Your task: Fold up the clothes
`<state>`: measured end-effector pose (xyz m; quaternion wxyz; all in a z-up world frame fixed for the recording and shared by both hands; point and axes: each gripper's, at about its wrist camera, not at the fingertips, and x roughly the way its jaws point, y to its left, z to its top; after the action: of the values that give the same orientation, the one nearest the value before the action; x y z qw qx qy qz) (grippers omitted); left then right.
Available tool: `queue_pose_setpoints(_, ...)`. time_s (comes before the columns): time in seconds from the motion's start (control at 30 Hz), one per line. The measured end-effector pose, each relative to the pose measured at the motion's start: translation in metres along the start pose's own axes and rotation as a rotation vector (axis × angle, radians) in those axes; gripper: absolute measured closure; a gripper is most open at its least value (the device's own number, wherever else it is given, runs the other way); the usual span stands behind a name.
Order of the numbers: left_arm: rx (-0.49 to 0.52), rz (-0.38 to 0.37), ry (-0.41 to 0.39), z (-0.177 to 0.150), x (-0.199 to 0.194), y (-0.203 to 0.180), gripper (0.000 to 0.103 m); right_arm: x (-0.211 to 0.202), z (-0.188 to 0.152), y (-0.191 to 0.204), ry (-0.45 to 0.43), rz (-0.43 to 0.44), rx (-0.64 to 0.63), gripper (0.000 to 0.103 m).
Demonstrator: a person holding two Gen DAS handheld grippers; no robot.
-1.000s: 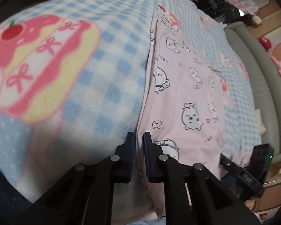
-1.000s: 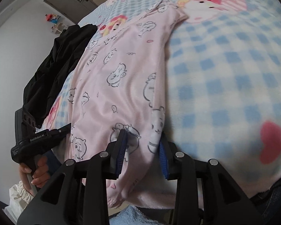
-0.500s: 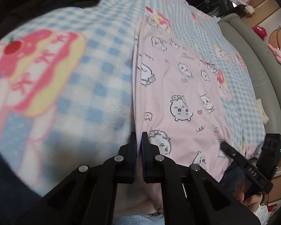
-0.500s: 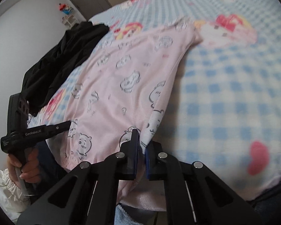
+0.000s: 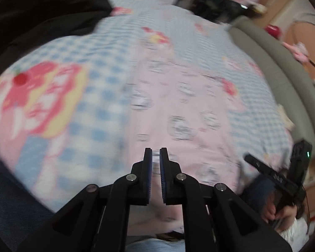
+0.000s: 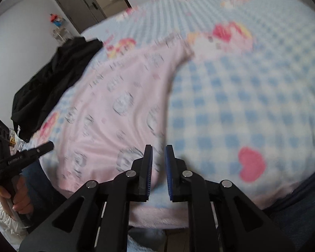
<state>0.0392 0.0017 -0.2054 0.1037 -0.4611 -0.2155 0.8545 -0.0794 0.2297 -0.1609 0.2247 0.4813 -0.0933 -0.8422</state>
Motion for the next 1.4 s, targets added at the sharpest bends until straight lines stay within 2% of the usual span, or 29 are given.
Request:
queue_pose_setpoints(0.07, 0.036, -0.004, 0.051, -0.003, 0.016, -0.012, 0.095, -0.008, 0.004, 0.011, -0.029, 0.006, -0.032, 0.085)
queue_pose_setpoints(0.17, 0.058, 0.032, 0.175, -0.013, 0.045, -0.019, 0.095, 0.018, -0.007, 0.028, 0.068, 0.030, -0.103, 0.082)
queue_pose_setpoints(0.27, 0.076, 0.153, 0.249, -0.023, 0.053, -0.011, 0.095, 0.045, -0.023, 0.032, 0.179, 0.001, -0.147, 0.085)
queue_pose_setpoints(0.4, 0.023, 0.172, 0.234, -0.021, 0.036, 0.007, 0.095, 0.043, -0.024, 0.019, 0.222, -0.046, -0.112, 0.093)
queue_pose_setpoints(0.47, 0.001, 0.163, 0.215, -0.019, 0.027, 0.013, 0.095, 0.033, -0.022, 0.015, 0.207, -0.079, -0.108, 0.093)
queue_pose_setpoints(0.5, 0.003, 0.152, 0.199, -0.021, 0.021, 0.014, 0.091, 0.028, -0.021, 0.013, 0.199, -0.095, -0.106, 0.090)
queue_pose_setpoints(0.6, 0.040, 0.134, 0.137, -0.019, 0.011, 0.009, 0.073, 0.015, -0.009, 0.008, 0.132, -0.056, -0.082, 0.086)
queue_pose_setpoints(0.73, 0.111, 0.078, 0.117, -0.013, 0.019, -0.016, 0.073, 0.015, 0.007, 0.007, 0.083, -0.027, -0.066, 0.081)
queue_pose_setpoints(0.8, 0.130, 0.101, 0.172, -0.012, 0.040, -0.029, 0.073, 0.026, -0.001, 0.011, 0.146, -0.018, -0.075, 0.076)
queue_pose_setpoints(0.9, 0.103, 0.114, 0.269, -0.030, 0.044, -0.010, 0.073, 0.043, -0.017, 0.017, 0.248, -0.048, -0.119, 0.074)
queue_pose_setpoints(0.93, 0.093, 0.117, 0.301, -0.036, 0.045, -0.004, 0.073, 0.044, -0.023, 0.015, 0.269, -0.062, -0.132, 0.075)
queue_pose_setpoints(1.0, 0.028, 0.079, 0.308, -0.039, 0.031, 0.009, 0.073, 0.037, -0.022, 0.013, 0.260, -0.070, -0.125, 0.074)
queue_pose_setpoints(1.1, 0.039, 0.069, 0.259, -0.028, 0.018, 0.007, 0.073, 0.024, -0.018, 0.009, 0.238, -0.077, -0.109, 0.072)
queue_pose_setpoints(1.23, 0.056, 0.067, 0.185, -0.001, 0.015, -0.001, 0.073, 0.017, 0.002, 0.031, 0.178, 0.019, -0.144, 0.072)
queue_pose_setpoints(1.4, 0.011, 0.046, 0.147, 0.036, 0.029, 0.003, 0.073, 0.028, 0.029, 0.034, 0.158, -0.029, -0.143, 0.072)
